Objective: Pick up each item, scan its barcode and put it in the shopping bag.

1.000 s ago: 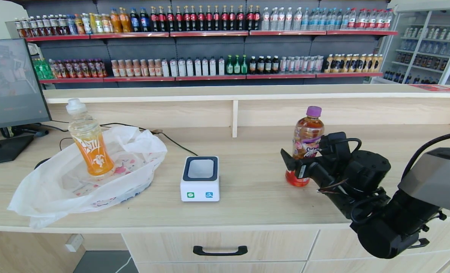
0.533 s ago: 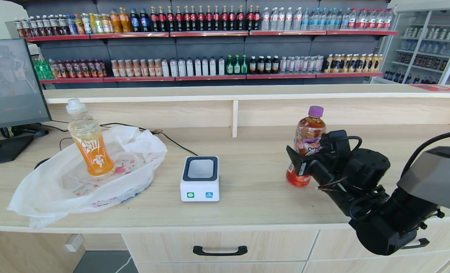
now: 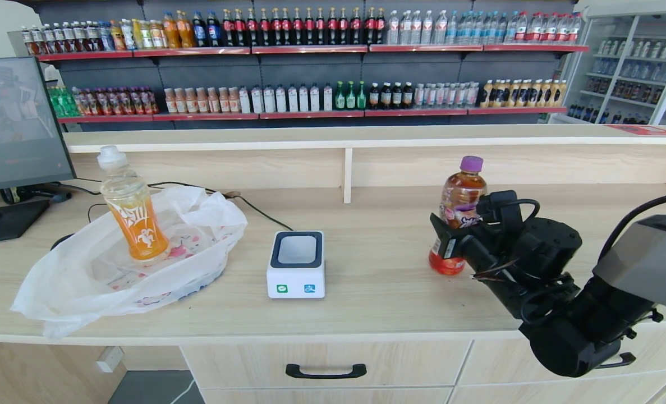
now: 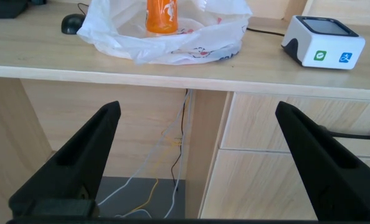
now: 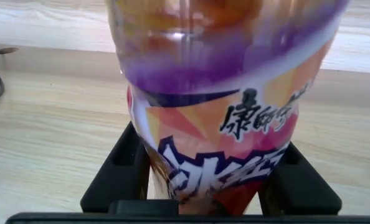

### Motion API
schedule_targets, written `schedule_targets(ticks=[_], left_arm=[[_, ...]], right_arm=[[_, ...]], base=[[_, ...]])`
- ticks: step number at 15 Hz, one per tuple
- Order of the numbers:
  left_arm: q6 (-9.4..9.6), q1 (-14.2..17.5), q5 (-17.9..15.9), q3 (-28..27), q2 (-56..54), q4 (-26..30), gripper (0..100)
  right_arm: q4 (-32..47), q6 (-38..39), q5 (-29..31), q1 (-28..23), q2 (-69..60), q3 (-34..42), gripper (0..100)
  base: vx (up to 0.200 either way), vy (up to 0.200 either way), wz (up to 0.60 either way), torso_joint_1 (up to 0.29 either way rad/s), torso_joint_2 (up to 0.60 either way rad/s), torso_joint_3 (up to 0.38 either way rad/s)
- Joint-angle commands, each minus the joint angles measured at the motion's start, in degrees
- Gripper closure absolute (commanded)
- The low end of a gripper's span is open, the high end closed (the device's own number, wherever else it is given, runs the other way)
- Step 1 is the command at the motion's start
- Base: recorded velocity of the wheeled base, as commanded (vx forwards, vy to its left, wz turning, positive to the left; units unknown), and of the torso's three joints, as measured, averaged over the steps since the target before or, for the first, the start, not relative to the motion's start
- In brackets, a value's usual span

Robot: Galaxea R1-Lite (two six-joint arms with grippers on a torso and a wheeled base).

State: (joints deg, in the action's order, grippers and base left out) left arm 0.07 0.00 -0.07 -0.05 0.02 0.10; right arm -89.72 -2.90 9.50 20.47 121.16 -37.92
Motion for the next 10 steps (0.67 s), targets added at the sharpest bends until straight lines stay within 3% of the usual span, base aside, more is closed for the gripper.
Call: schedule_targets(ticks=[1, 10], left_arm=[[0.01, 0.0, 0.0, 0.0, 0.0, 0.0, 0], [0.01, 0.0, 0.0, 0.0, 0.0, 0.0, 0]], right_arm=[[-0.3, 0.1, 0.0, 0.0, -1.9, 0.3, 100], [-0.3, 0.1, -0.3, 0.1, -8.7, 3.6, 100]], base=[[0.000, 0.000, 0.00, 0.000, 0.00, 0.000], [0.000, 0.000, 0.00, 0.000, 0.00, 0.000]])
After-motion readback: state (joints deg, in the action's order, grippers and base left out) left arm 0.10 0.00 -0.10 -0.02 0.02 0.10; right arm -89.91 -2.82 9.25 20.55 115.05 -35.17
